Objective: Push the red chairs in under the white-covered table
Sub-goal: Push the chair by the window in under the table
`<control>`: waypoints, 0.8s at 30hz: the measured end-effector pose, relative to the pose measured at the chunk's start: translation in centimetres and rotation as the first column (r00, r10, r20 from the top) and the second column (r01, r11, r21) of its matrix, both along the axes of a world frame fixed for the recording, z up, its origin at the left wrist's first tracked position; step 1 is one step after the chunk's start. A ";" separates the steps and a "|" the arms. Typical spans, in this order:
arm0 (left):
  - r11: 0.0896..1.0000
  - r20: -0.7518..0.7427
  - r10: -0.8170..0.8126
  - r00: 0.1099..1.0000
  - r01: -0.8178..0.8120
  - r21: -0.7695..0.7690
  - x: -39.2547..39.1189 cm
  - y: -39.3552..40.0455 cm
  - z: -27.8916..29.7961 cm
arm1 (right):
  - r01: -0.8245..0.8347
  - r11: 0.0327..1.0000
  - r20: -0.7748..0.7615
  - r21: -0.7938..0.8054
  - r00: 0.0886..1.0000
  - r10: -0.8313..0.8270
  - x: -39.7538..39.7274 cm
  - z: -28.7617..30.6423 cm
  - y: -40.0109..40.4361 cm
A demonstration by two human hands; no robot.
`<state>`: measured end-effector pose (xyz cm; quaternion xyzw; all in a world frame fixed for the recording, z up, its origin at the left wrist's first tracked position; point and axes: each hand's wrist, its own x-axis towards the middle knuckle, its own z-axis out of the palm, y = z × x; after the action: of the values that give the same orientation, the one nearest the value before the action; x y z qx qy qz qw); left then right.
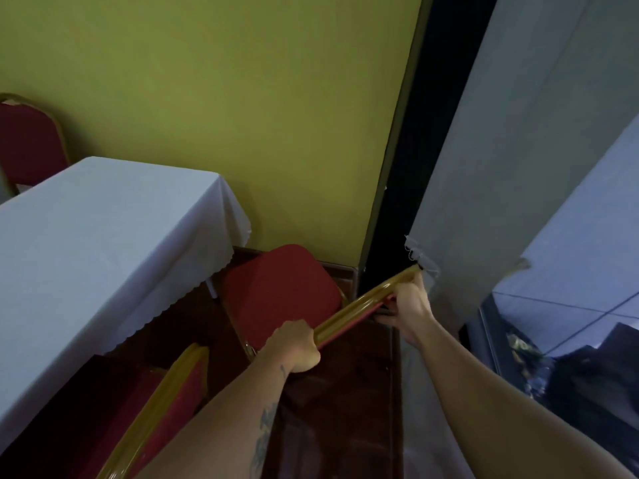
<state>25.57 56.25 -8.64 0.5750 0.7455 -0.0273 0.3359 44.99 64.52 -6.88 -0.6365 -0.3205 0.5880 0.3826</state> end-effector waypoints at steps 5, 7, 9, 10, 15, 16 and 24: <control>0.999 0.055 0.022 0.998 -0.024 0.049 -0.6 -1.2 0.0 | -0.046 0.990 -0.175 -0.132 0.984 0.022 -3.7 0.1 -2.0; 1.000 0.042 0.005 0.999 -0.006 0.025 -1.4 -1.3 0.5 | -0.021 0.995 -0.094 -0.102 0.996 0.012 -5.3 0.0 -2.5; 1.000 0.025 0.013 1.000 -0.013 0.015 -2.1 -1.6 0.8 | -0.014 0.996 -0.069 -0.084 0.998 0.009 -6.3 -0.6 -2.6; 1.000 0.024 0.021 0.999 -0.021 0.014 -2.3 -1.7 0.9 | -0.017 0.997 -0.059 -0.080 0.998 0.012 -6.6 -0.7 -2.5; 0.999 0.017 0.041 0.999 -0.040 -0.013 -2.1 -1.5 1.3 | -0.110 0.992 -0.059 -0.068 0.993 0.106 -6.8 -0.4 -0.7; 0.999 0.017 0.048 0.999 -0.048 -0.018 -1.9 -1.3 1.4 | -0.138 0.988 -0.060 -0.074 0.989 0.134 -6.7 -0.4 -0.1; 0.991 -0.004 0.132 0.991 -0.132 0.020 -1.2 1.1 2.9 | -0.377 0.920 -0.063 -0.106 0.926 0.372 -8.3 -1.2 6.8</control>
<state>24.39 57.39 -5.78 0.5275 0.7831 0.0006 0.3294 36.70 71.28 -8.04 -0.5721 -0.3936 0.6811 0.2320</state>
